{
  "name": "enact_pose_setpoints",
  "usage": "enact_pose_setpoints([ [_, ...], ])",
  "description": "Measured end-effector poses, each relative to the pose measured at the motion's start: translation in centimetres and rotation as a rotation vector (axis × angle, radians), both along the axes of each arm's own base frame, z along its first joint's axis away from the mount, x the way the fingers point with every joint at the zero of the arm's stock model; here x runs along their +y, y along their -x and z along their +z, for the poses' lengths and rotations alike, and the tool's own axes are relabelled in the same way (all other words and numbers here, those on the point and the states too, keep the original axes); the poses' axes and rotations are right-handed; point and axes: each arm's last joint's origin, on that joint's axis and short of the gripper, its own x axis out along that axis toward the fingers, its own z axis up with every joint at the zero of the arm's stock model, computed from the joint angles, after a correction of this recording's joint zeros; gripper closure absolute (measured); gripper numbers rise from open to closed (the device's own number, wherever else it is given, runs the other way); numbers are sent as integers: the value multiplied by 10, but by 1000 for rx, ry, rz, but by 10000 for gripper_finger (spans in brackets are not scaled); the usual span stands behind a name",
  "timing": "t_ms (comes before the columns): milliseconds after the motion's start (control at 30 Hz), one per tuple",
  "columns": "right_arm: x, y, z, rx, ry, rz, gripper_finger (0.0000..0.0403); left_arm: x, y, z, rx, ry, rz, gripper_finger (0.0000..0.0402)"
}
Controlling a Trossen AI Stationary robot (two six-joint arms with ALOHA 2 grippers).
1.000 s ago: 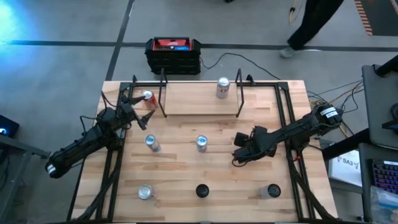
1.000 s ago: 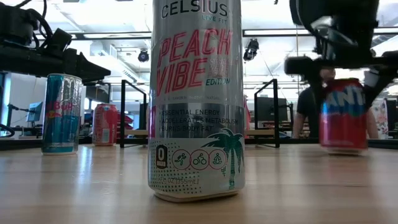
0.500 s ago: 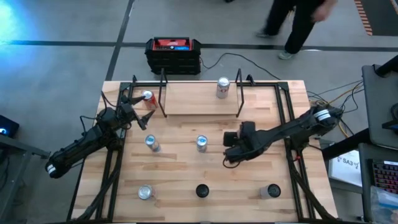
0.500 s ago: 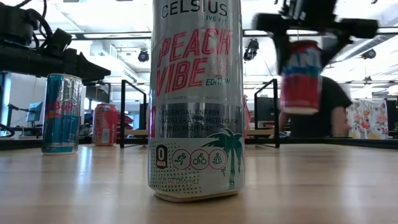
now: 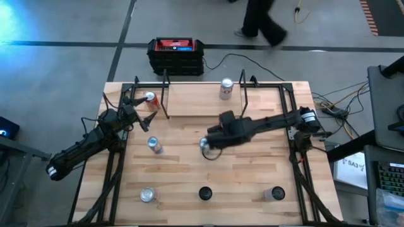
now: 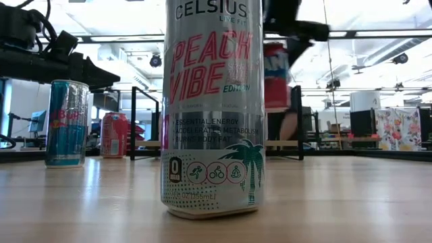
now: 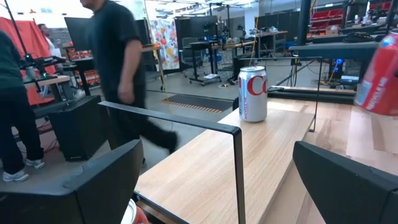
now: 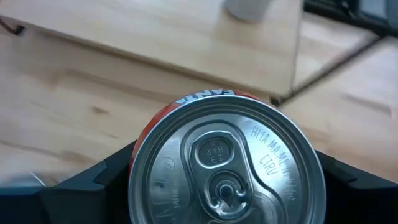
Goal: Place canned beverage on shelf
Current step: Put the bottom red soda can on the shelf
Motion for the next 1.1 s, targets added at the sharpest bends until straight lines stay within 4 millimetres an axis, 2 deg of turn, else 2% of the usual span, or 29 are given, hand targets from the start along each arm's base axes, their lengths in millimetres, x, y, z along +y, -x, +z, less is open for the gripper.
enact_pose_setpoints([
  [233, -49, -20, 18, -70, -78, 103, 115, 0, 0, 0, 0, 0, 0, 3],
  [467, -100, -27, 15, -118, -113, 177, 108, 0, 0, 0, 0, 0, 0, 3],
  [633, -120, -30, 13, -124, -68, 255, 82, 0, 0, 0, 0, 0, 1, 3],
  [833, -136, -31, 7, -79, -50, 312, 82, 0, 0, 0, 0, 0, 0, 3],
  [1100, -166, -37, -13, -68, -116, 371, 80, 0, 0, 0, 0, 0, 0, 3],
])
